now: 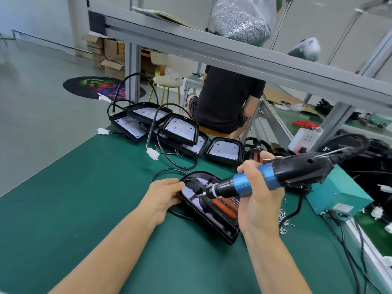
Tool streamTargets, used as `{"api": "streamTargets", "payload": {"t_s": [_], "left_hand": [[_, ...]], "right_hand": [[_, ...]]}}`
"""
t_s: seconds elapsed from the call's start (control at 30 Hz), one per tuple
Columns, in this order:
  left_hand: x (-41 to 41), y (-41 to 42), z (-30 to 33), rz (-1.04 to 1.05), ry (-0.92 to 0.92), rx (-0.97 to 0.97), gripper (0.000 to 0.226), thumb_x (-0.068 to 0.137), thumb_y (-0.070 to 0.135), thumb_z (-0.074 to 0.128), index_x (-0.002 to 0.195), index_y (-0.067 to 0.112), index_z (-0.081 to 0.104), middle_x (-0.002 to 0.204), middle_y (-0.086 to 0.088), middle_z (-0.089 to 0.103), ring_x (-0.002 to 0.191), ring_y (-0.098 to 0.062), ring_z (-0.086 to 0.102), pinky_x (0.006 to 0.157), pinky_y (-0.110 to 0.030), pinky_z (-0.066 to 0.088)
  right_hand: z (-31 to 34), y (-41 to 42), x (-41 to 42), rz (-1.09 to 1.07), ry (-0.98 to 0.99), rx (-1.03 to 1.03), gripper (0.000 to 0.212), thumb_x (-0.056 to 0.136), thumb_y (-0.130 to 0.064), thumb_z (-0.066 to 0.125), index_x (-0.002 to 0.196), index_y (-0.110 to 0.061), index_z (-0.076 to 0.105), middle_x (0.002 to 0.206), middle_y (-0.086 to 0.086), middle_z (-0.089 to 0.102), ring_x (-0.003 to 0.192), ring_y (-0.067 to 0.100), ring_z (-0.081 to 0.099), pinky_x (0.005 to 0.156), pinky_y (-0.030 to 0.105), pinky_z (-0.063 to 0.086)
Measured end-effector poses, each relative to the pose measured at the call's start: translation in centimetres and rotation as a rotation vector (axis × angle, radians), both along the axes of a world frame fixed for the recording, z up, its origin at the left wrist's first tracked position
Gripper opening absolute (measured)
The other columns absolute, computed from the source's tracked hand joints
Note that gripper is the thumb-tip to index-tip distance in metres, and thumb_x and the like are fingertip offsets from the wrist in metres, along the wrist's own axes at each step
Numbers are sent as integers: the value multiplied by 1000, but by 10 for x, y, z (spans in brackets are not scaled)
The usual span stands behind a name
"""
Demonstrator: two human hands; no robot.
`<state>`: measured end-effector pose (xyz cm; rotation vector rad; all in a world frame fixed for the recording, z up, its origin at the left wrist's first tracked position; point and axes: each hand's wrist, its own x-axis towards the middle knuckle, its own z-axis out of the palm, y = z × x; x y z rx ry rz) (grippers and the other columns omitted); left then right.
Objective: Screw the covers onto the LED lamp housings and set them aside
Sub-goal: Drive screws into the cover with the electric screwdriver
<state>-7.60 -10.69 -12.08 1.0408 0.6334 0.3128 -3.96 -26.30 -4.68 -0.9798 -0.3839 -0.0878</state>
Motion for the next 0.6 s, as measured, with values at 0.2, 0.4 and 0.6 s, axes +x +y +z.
{"api": "streamTargets", "payload": {"t_s": [0.2,0.4,0.6], "left_hand": [[-5,2,-4,-59,-84,-12,17,86,-6,58,88,5,70,77,-6,73,66,-17,65,62,-22,56],[-7,4,-6,-68,-121,-25,17,86,-6,58,90,5,70,79,-7,74,66,-16,66,61,-22,56],[-8,4,-7,-67,-129,-42,18,85,-7,57,94,4,70,84,-9,73,74,-20,65,67,-25,57]], "right_hand": [[-1,3,-4,22,-8,4,32,72,-8,69,92,-31,61,70,-3,59,73,13,57,79,29,47],[-3,7,-5,22,-24,-42,34,72,-6,69,98,-26,58,71,1,57,72,12,57,77,27,47],[-8,10,-4,20,-59,-78,32,73,-6,69,93,-29,60,71,1,56,72,14,55,75,27,48]]}}
